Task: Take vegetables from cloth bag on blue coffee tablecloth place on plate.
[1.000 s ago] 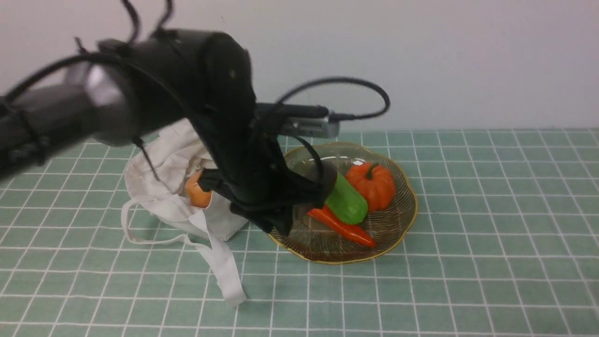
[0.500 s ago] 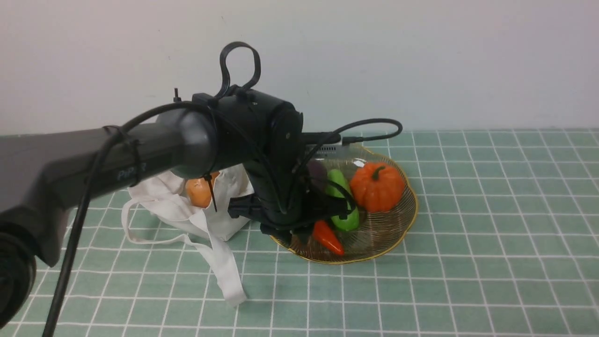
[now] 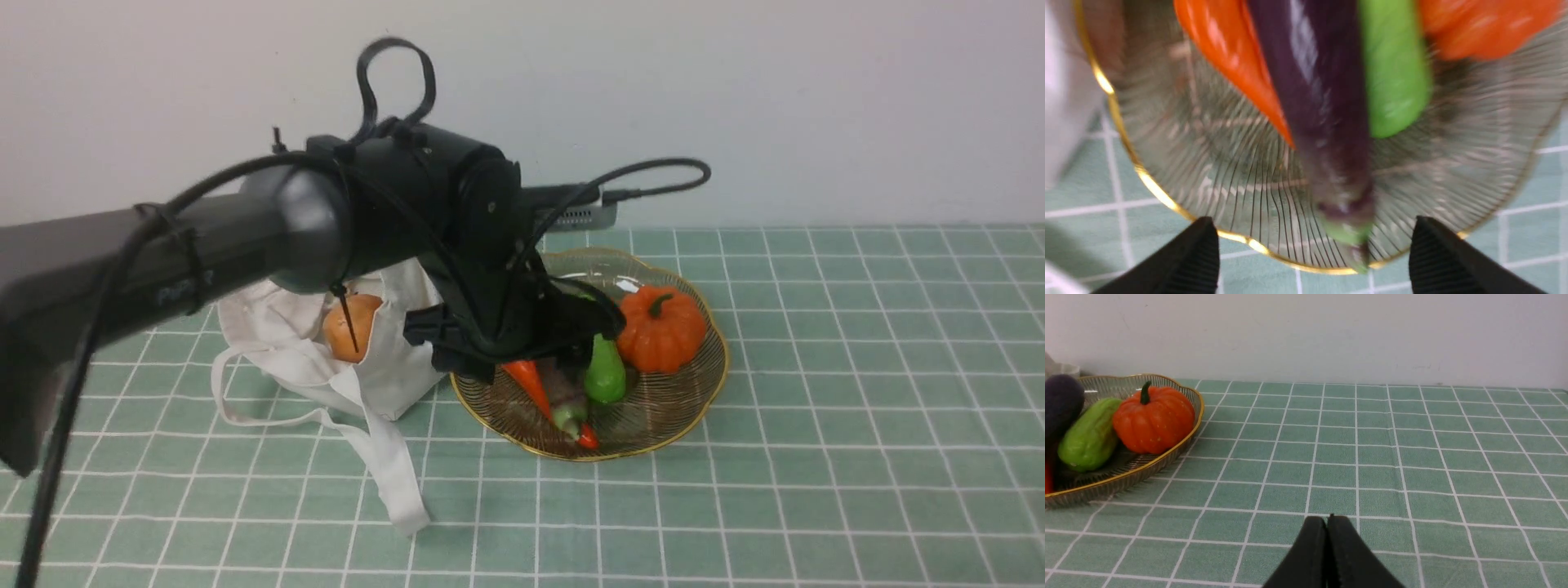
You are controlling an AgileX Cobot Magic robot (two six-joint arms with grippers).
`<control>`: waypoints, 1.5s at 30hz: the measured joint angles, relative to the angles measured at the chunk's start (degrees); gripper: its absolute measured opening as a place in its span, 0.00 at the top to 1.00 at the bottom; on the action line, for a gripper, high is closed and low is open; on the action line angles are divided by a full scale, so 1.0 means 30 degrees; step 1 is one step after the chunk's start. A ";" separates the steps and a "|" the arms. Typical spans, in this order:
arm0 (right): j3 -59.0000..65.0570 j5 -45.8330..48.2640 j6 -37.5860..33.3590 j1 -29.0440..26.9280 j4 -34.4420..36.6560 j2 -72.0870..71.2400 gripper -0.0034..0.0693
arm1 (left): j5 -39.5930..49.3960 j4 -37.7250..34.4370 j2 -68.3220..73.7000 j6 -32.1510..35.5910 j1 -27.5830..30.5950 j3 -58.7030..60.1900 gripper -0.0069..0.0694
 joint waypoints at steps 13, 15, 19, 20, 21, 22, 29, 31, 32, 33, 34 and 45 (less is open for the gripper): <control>0.0000 0.0000 0.0000 0.0000 0.0000 0.0000 0.97 | 0.7143 0.3392 -0.7607 0.3916 0.0000 -0.1861 0.80; 0.0000 0.0000 0.0000 0.0000 0.0000 0.0000 0.97 | 0.7160 0.3997 -0.8934 0.3991 0.0000 -0.1191 0.88; 0.0000 0.0000 0.0000 0.0000 0.0000 0.0000 0.97 | 0.7180 0.4509 -1.1410 0.3991 0.0000 0.1654 0.91; 0.0000 0.0000 0.0000 0.0000 0.0000 0.0000 0.97 | 0.7196 0.4509 -1.2163 0.3991 0.0000 0.2684 0.92; 0.0000 0.0000 0.0000 0.0000 0.0000 0.0000 0.97 | 0.7069 0.4509 -1.2805 0.3991 0.0000 0.3592 0.91; 0.0000 0.0000 0.0000 0.0000 0.0000 0.0000 0.97 | 0.6665 0.4407 -1.4015 0.3991 0.0000 0.5047 0.92; 0.0000 0.0000 0.0000 0.0000 0.0000 0.0000 0.97 | 0.0069 0.2788 -2.0925 0.3991 0.0000 1.4300 0.91; 0.0000 0.0000 0.0000 0.0000 0.0000 0.0000 0.97 | -0.3106 0.2620 -2.3587 0.3991 0.0000 1.7186 0.91; 0.0000 0.0000 0.0000 0.0000 0.0000 0.0000 0.97 | -0.4578 0.2639 -2.4767 0.4004 0.0000 1.8501 0.91; 0.0000 0.0000 0.0000 0.0000 0.0000 0.0000 0.97 | -0.5456 0.2730 -2.5474 0.4028 0.0000 1.9270 0.91; 0.0000 0.0000 0.0000 0.0000 0.0000 0.0000 0.97 | -0.6629 0.2848 -2.6409 0.4028 0.0000 2.0244 0.91; 0.0000 0.0000 0.0000 0.0000 0.0000 0.0000 0.97 | -0.8986 0.3329 -2.8983 0.4027 0.0000 2.2271 0.91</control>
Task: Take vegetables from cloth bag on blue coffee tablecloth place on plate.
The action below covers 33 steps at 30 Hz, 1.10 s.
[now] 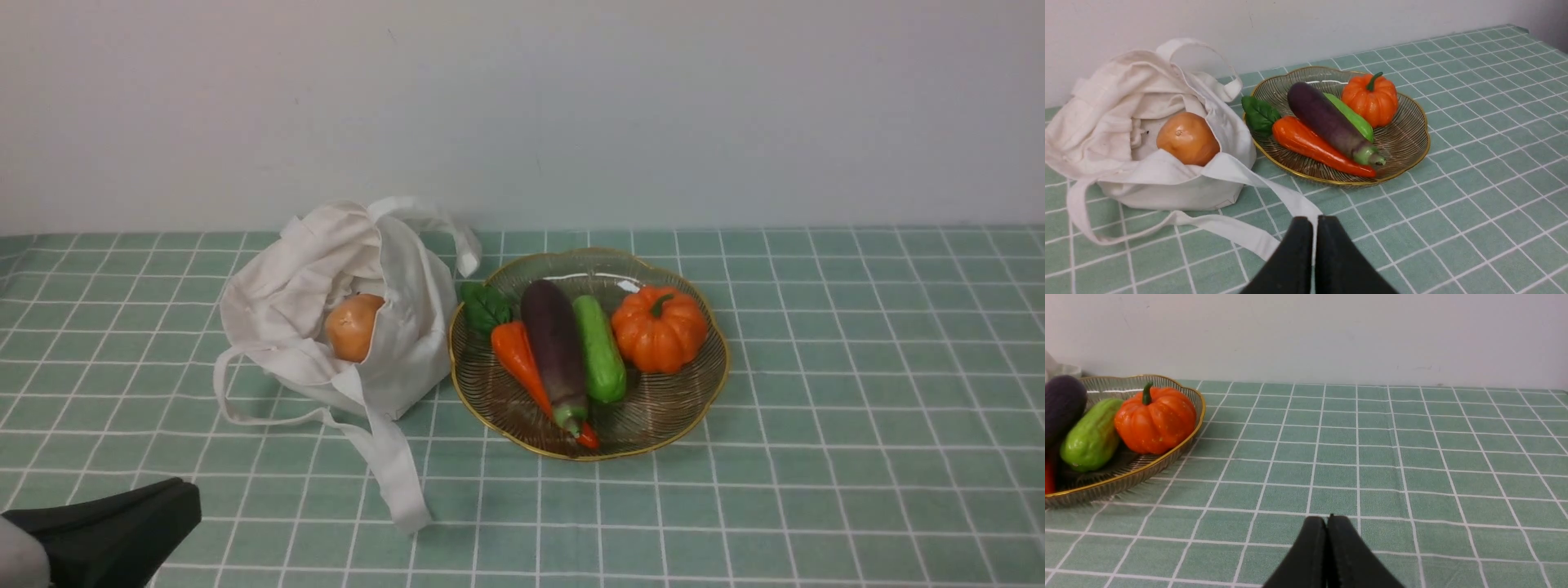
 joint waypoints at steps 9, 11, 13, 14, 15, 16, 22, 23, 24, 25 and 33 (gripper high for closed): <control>0.0000 0.0000 0.0000 0.0000 0.0000 0.0000 0.97 | 0.0018 0.0257 0.0000 0.0015 0.0000 0.0048 0.91; 0.0000 0.0000 0.0000 0.0000 0.0000 0.0000 0.97 | -0.0015 0.0391 0.0000 0.0038 0.0018 0.0380 0.91; 0.0000 0.0000 0.0000 0.0000 0.0000 0.0000 0.97 | -0.0095 0.0346 -0.0035 0.0114 0.0417 0.0878 0.91; 0.0000 0.0000 0.0000 0.0000 0.0000 0.0000 0.97 | -0.0154 0.0272 -0.0080 0.0192 0.0632 0.1128 0.91; 0.0000 0.0000 0.0000 0.0000 0.0000 0.0000 0.97 | -0.0219 0.0149 -0.0166 0.0257 0.1002 0.1387 0.91; 0.0000 0.0000 0.0000 0.0000 0.0000 0.0000 0.97 | -0.0322 0.0029 -0.0280 0.0432 0.1335 0.1651 0.91; 0.0000 0.0000 0.0000 0.0000 0.0000 0.0000 0.97 | -0.1259 -0.2950 -0.2441 0.4513 0.6639 0.3690 0.91; 0.0000 0.0000 0.0000 0.0000 0.0000 0.0000 0.97 | -0.1274 -0.3419 -0.2855 0.5297 0.7558 0.4057 0.91; 0.0000 0.0000 0.0000 0.0000 0.0000 0.0000 0.97 | -0.1256 -0.3841 -0.3487 0.6023 0.8606 0.4511 0.91; 0.0000 0.0000 0.0000 0.0000 0.0000 0.0000 0.97 | -0.1181 -0.3985 -0.4007 0.6329 0.9261 0.4815 0.91; 0.0000 0.0000 0.0000 0.0000 0.0000 0.0000 0.97 | -0.1066 -0.3864 -0.7305 0.6466 1.2422 0.7028 0.91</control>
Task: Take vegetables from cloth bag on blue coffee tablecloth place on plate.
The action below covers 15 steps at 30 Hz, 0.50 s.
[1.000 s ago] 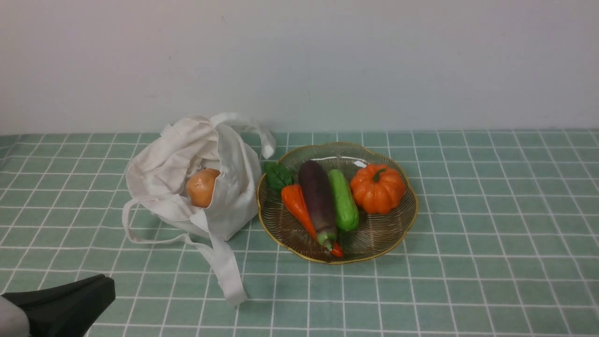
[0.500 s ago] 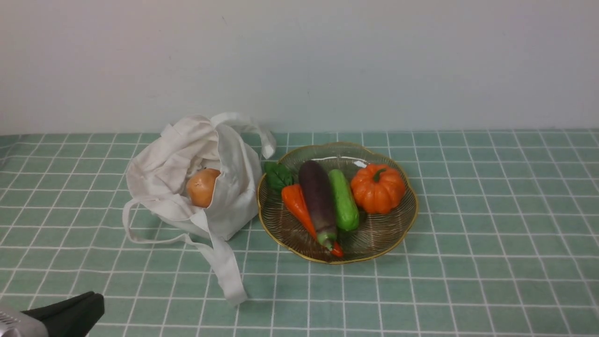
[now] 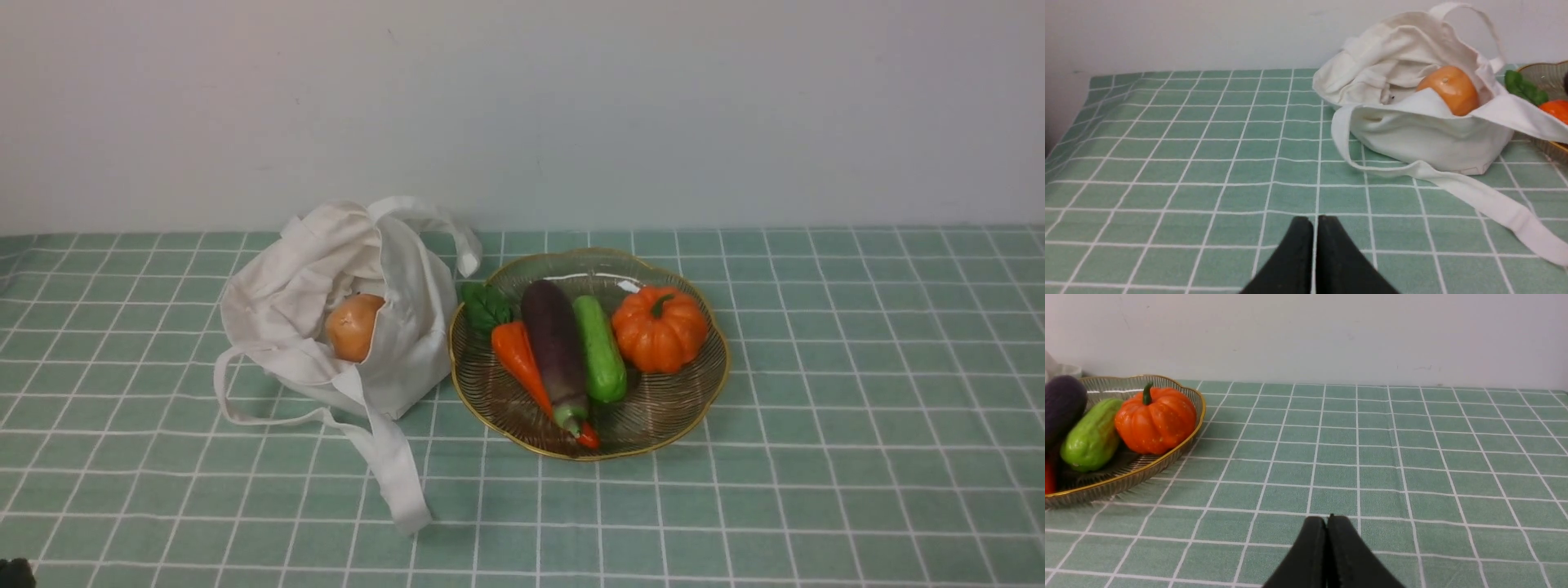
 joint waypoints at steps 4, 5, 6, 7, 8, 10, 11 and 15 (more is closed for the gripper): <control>0.0000 0.0000 0.0000 0.0000 0.0000 0.0000 0.97 | 0.0023 0.0097 -0.0037 -0.0538 0.0072 0.0242 0.91; 0.0000 0.0000 0.0000 0.0000 0.0000 0.0000 0.97 | 0.0089 0.0180 -0.0037 -0.0633 0.0072 0.0242 0.91; 0.0000 0.0000 0.0000 0.0000 0.0000 0.0000 0.97 | 0.0182 0.0305 -0.0037 -0.0714 0.0072 0.0242 0.91; 0.0000 0.0000 0.0000 0.0000 0.0000 0.0000 0.97 | 0.0229 0.0377 -0.0037 -0.0774 0.0072 0.0242 0.91; 0.0000 0.0000 0.0000 0.0000 0.0000 0.0000 0.97 | 0.0324 0.0444 -0.0037 -0.0801 0.0072 0.0242 0.91; 0.0000 0.0000 0.0000 0.0000 0.0000 0.0000 0.97 | 0.0551 0.0522 -0.0037 -0.0791 0.0001 0.0242 0.91; 0.0000 0.0000 0.0000 0.0000 0.0000 0.0000 0.97 | 0.0607 0.0561 -0.0037 -0.0791 -0.0085 0.0242 0.91; 0.0000 0.0000 0.0000 0.0000 0.0000 0.0000 0.97 | 0.0715 0.0579 -0.0037 -0.0791 -0.0813 0.0242 0.91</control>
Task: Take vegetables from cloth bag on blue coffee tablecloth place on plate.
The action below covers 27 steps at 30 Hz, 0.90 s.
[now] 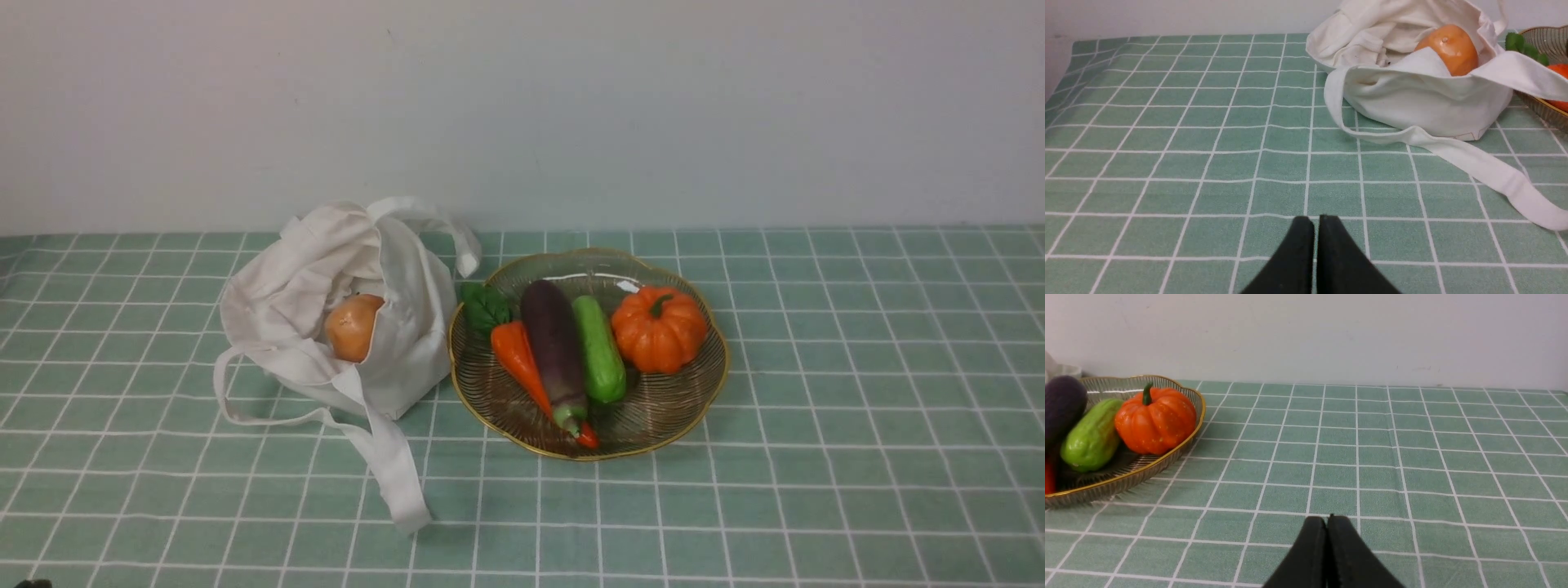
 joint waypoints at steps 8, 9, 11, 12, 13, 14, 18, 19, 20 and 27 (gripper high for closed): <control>0.0000 0.0000 0.0000 0.0000 0.0000 0.0000 0.97 | 0.0119 0.0007 0.0000 0.0000 -0.0592 0.0000 0.91; 0.0000 0.0000 0.0000 0.0000 0.0000 0.0000 0.97 | 0.0119 0.0007 0.0000 0.0000 -0.0592 0.0000 0.91; 0.0000 0.0000 0.0000 0.0000 0.0000 0.0000 0.97 | 0.0119 0.0007 0.0000 0.0000 -0.0592 0.0000 0.91; 0.0000 0.0000 0.0000 0.0000 0.0000 0.0000 0.97 | 0.0119 0.0007 0.0000 0.0000 -0.0592 0.0000 0.91; 0.0000 0.0000 0.0000 0.0000 0.0000 0.0000 0.97 | 0.0119 0.0007 0.0000 0.0000 -0.0592 0.0000 0.91; 0.0000 0.0000 0.0000 0.0000 0.0000 0.0000 0.97 | 0.0119 0.0007 0.0000 0.0000 -0.0592 0.0000 0.91; 0.0000 0.0000 0.0000 0.0000 0.0000 0.0000 0.97 | 0.0119 0.0007 0.0000 0.0000 -0.0592 0.0000 0.91; 0.0000 0.0000 0.0000 0.0000 0.0000 0.0000 0.97 | 0.0119 0.0007 0.0000 0.0000 -0.0592 0.0000 0.91; 0.0000 0.0000 0.0000 0.0000 0.0000 0.0000 0.97 | 0.0119 0.0007 0.0000 0.0000 -0.0592 0.0000 0.91; 0.0000 0.0000 0.0000 0.0000 0.0000 0.0000 0.97 | 0.0119 0.0007 0.0000 0.0000 -0.0592 0.0000 0.91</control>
